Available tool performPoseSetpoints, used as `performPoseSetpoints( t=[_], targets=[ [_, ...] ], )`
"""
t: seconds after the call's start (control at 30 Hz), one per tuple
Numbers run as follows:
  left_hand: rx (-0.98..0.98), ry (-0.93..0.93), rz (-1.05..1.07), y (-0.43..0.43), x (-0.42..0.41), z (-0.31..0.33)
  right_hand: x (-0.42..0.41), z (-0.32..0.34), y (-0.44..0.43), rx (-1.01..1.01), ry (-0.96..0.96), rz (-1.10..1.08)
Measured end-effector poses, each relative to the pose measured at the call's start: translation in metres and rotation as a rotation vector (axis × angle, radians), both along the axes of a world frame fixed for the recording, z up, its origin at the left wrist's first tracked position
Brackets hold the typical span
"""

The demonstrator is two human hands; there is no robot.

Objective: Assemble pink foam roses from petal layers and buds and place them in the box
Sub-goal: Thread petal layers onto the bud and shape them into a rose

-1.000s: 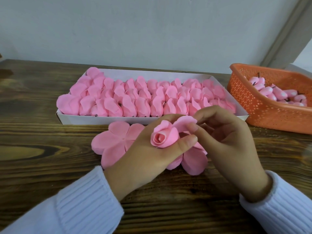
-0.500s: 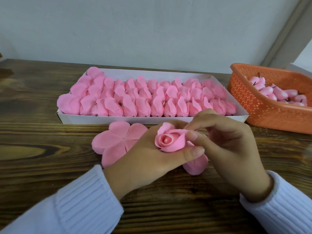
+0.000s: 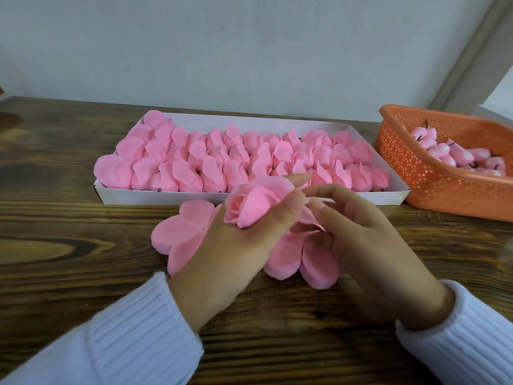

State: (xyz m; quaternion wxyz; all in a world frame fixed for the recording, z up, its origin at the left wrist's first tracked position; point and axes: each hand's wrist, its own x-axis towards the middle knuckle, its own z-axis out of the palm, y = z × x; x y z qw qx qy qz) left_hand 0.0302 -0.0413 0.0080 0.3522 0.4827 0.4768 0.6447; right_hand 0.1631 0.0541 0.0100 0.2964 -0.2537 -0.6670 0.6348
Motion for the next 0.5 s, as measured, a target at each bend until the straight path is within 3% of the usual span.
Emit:
performPoseSetpoints(
  t=[0.13,0.37,0.5],
  targets=[
    [0.013,0.000,-0.015,0.002,0.001,-0.002,0.002,0.000,0.001,-0.131,0.083,0.065],
    [-0.036,-0.042,0.061,0.005,0.001,-0.008,0.005,0.005,-0.006,0.544,0.173,-0.183],
    [-0.046,0.071,0.034,0.004,0.003,-0.005,0.005,0.006,-0.012,0.693,0.232,-0.217]
  ],
)
